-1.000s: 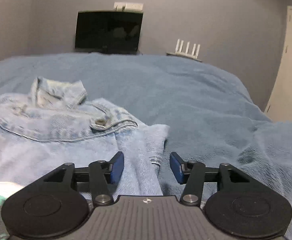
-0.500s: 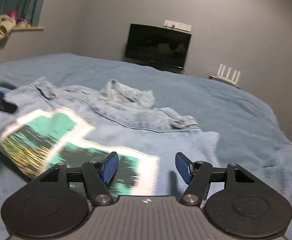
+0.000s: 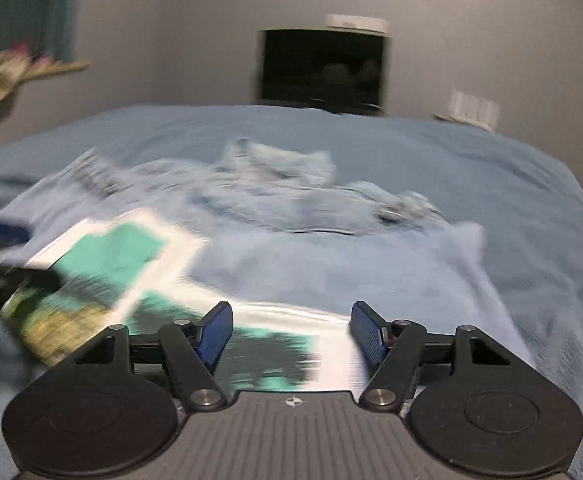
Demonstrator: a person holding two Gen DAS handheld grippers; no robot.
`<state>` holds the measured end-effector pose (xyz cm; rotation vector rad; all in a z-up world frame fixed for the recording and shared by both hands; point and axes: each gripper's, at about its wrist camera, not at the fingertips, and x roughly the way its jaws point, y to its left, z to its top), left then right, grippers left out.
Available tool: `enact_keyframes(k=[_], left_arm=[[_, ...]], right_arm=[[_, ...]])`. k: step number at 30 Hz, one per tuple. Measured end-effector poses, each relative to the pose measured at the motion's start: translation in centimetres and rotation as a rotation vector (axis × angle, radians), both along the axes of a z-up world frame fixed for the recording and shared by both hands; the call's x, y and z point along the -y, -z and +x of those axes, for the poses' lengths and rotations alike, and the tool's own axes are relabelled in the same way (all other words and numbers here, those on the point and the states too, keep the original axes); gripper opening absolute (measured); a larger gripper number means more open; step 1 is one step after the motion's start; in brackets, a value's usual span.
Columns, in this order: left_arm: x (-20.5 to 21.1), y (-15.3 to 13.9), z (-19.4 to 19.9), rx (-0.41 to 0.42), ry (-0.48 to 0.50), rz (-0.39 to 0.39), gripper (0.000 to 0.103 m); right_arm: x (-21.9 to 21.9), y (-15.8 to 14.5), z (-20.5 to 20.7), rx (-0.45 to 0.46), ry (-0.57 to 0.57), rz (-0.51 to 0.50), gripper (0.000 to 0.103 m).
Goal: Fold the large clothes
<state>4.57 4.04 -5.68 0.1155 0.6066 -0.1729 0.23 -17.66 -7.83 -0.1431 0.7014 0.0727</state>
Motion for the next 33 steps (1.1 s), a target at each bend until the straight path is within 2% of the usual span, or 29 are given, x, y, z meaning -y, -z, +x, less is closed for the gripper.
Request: enact_keyframes(k=[1, 3, 7, 9, 12, 15, 17, 19, 20, 22, 23, 25, 27, 31, 33], left_arm=[[-0.4, 0.0, 0.0, -0.003, -0.003, -0.011, 0.090], [-1.0, -0.2, -0.2, -0.006, -0.027, -0.008, 0.090], [-2.3, -0.7, -0.8, -0.035, -0.016, -0.031, 0.090], [-2.8, -0.8, -1.5, -0.039, -0.048, -0.008, 0.090], [-4.2, -0.7, -2.1, -0.081, -0.085, -0.070, 0.090], [-5.7, -0.7, -2.5, -0.122, -0.153, -0.134, 0.092], [-6.6, -0.7, -2.9, -0.137, -0.193, -0.181, 0.092], [-6.9, -0.9, -3.6, -0.131, -0.216, -0.190, 0.092], [-6.8, -1.1, -3.9, -0.121, -0.221, -0.181, 0.092], [-6.7, -1.6, -4.6, -0.101, -0.231, -0.166, 0.092], [-6.8, -1.7, -4.9, -0.109, -0.238, -0.183, 0.092], [-7.7, -1.8, -5.3, -0.136, -0.259, -0.278, 0.092], [-9.1, -1.7, -5.9, -0.162, -0.309, -0.374, 0.092], [-11.0, -1.5, -6.3, -0.193, -0.364, -0.499, 0.092], [-11.2, -1.3, -6.2, -0.212, -0.348, -0.547, 0.092]], right_arm=[[0.9, -0.1, 0.2, -0.005, 0.014, 0.025, 0.052], [1.8, -0.3, 0.4, -0.008, 0.032, 0.048, 0.040], [1.9, -0.2, 0.0, -0.009, 0.044, 0.056, 0.039], [2.5, -0.4, -0.2, -0.022, 0.052, 0.092, 0.040], [3.7, -0.9, -0.6, -0.042, 0.071, 0.183, 0.044], [4.6, -1.7, -1.8, -0.046, 0.107, 0.248, 0.045], [5.1, -2.1, -2.7, -0.045, 0.127, 0.268, 0.044], [5.0, -2.8, -3.7, -0.034, 0.141, 0.268, 0.046], [4.9, -3.1, -4.4, -0.028, 0.145, 0.263, 0.048], [4.9, -3.8, -5.7, -0.022, 0.159, 0.271, 0.060], [5.1, -4.2, -6.4, -0.022, 0.169, 0.293, 0.061], [5.9, -4.6, -7.4, -0.040, 0.194, 0.369, 0.067], [7.2, -4.5, -8.1, -0.073, 0.248, 0.444, 0.069], [10.1, -2.9, -8.4, -0.177, 0.382, 0.623, 0.071], [10.4, -2.2, -8.3, -0.186, 0.402, 0.652, 0.074]])
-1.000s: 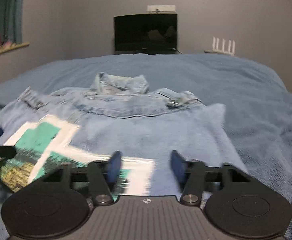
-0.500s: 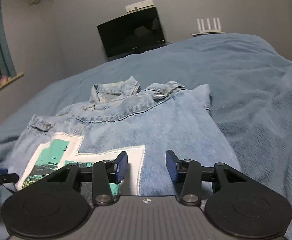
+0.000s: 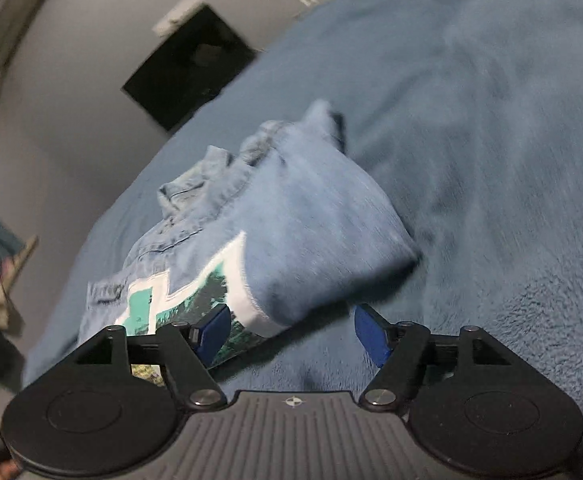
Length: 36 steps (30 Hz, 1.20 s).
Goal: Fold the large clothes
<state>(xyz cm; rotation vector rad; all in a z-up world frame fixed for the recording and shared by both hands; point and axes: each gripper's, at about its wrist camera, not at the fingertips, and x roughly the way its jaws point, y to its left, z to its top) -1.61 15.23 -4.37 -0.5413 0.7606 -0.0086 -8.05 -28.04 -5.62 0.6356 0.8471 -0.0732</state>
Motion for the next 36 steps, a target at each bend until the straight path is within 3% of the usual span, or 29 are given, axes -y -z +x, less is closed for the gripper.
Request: enact_keyframes(k=[5, 9, 14, 17, 22, 25, 27, 29, 31, 34, 36], left_arm=[[-0.2, 0.2, 0.2, 0.009, 0.022, -0.157, 0.092], [0.0, 1.3, 0.8, -0.060, 0.045, -0.274, 0.092], [-0.5, 3.2, 1.7, -0.072, -0.014, -0.341, 0.092], [-0.4, 3.7, 2.5, -0.036, -0.044, -0.335, 0.092], [0.8, 4.1, 3.2, 0.017, -0.097, -0.232, 0.091], [0.9, 4.1, 3.7, 0.035, -0.127, -0.168, 0.071], [0.5, 3.9, 3.6, 0.054, -0.132, -0.171, 0.038], [0.2, 3.4, 3.5, 0.082, -0.129, -0.184, 0.027], [0.7, 2.2, 3.0, 0.119, -0.116, -0.142, 0.021], [1.8, 0.1, 1.8, 0.175, -0.090, -0.074, 0.015], [1.4, 0.1, 1.6, 0.155, -0.078, -0.075, 0.015]], right_arm=[[-0.3, 1.3, 1.1, -0.011, 0.003, 0.017, 0.077], [-0.1, 2.0, 1.6, -0.024, 0.002, 0.062, 0.076], [0.4, 3.0, 2.3, -0.032, 0.032, 0.131, 0.077], [0.6, 3.7, 2.7, -0.030, 0.052, 0.157, 0.078], [0.4, 3.7, 3.2, 0.049, 0.116, 0.118, 0.076], [0.4, 4.2, 3.5, 0.063, 0.126, 0.095, 0.077], [0.6, 4.3, 3.8, 0.069, 0.138, 0.098, 0.076], [0.6, 4.2, 4.1, 0.084, 0.154, 0.086, 0.066], [0.8, 3.6, 4.0, 0.110, 0.153, 0.074, 0.047], [0.6, 1.4, 3.3, 0.186, 0.136, 0.039, 0.035], [0.9, 0.4, 3.0, 0.208, 0.144, 0.013, 0.031]])
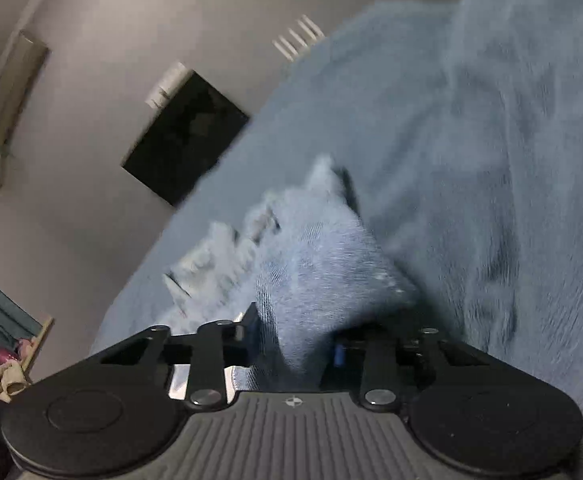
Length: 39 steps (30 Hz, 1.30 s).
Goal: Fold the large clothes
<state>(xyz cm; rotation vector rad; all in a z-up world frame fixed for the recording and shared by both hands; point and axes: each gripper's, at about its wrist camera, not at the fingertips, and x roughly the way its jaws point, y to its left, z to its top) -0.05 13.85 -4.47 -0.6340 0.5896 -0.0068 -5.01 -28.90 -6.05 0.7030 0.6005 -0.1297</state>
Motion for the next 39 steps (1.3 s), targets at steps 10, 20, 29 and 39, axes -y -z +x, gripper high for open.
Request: enact_keyframes(k=[10, 20, 29, 39], left_arm=[[-1.8, 2.3, 0.8, -0.127, -0.058, -0.066, 0.051], [0.6, -3.9, -1.7, -0.009, -0.159, 0.318, 0.078], [6.5, -4.7, 1.8, 0.114, 0.122, 0.503, 0.084], [13.3, -3.1, 10.9, 0.053, 0.253, 0.483, 0.084]], right_arm=[[1.2, 2.1, 0.8, -0.102, 0.070, 0.023, 0.047], [3.2, -1.3, -0.3, -0.029, 0.148, -0.073, 0.068], [1.0, -1.7, 5.4, -0.104, -0.140, -0.338, 0.064], [0.4, -0.9, 12.2, -0.066, -0.337, -0.466, 0.054]])
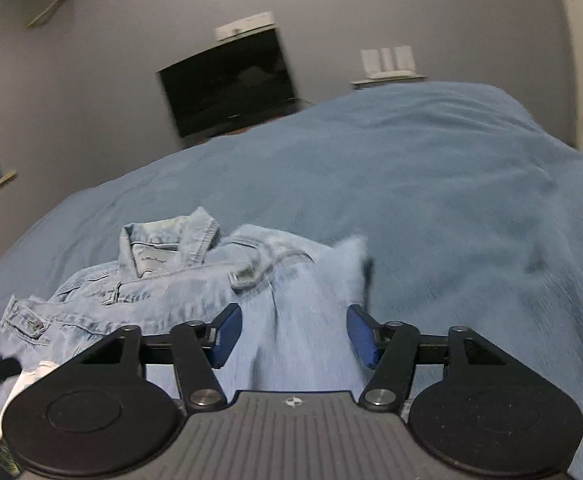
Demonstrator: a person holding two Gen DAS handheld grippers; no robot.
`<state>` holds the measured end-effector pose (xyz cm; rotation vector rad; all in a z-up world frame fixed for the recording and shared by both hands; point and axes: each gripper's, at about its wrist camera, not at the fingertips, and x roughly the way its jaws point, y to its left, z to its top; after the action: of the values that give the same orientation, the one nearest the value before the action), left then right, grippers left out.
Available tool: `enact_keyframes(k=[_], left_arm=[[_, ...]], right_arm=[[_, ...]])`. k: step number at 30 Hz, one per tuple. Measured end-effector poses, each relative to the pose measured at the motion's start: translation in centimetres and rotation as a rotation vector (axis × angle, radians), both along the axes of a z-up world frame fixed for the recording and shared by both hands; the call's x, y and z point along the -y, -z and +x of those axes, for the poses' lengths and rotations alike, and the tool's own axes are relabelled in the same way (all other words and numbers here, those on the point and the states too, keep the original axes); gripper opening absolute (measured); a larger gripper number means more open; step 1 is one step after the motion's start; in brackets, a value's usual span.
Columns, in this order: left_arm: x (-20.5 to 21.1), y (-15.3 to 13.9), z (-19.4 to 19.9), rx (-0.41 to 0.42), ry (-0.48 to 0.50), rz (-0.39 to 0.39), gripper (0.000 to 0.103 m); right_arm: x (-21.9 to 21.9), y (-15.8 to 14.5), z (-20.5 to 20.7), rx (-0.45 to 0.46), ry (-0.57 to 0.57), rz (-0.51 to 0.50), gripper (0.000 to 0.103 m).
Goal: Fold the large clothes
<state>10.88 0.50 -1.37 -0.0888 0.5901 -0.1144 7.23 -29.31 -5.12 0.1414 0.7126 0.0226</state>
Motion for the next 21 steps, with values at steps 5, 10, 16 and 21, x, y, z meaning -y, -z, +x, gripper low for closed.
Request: enact_keyframes(k=[5, 10, 16, 21], left_arm=[[-0.5, 0.0, 3.3, 0.008, -0.030, 0.090, 0.084], [-4.8, 0.7, 5.7, -0.008, -0.110, 0.110, 0.084], [-10.1, 0.5, 6.8, 0.022, -0.166, 0.144, 0.084], [-12.7, 0.9, 8.2, -0.014, -0.108, 0.059, 0.082]], right_arm=[[1.6, 1.0, 3.1, -0.030, -0.074, 0.047, 0.044], [1.9, 1.2, 5.3, -0.051, -0.121, 0.047, 0.045], [2.5, 1.8, 7.2, -0.092, -0.163, 0.081, 0.046], [2.4, 2.6, 8.4, -0.112, -0.182, 0.083, 0.048]])
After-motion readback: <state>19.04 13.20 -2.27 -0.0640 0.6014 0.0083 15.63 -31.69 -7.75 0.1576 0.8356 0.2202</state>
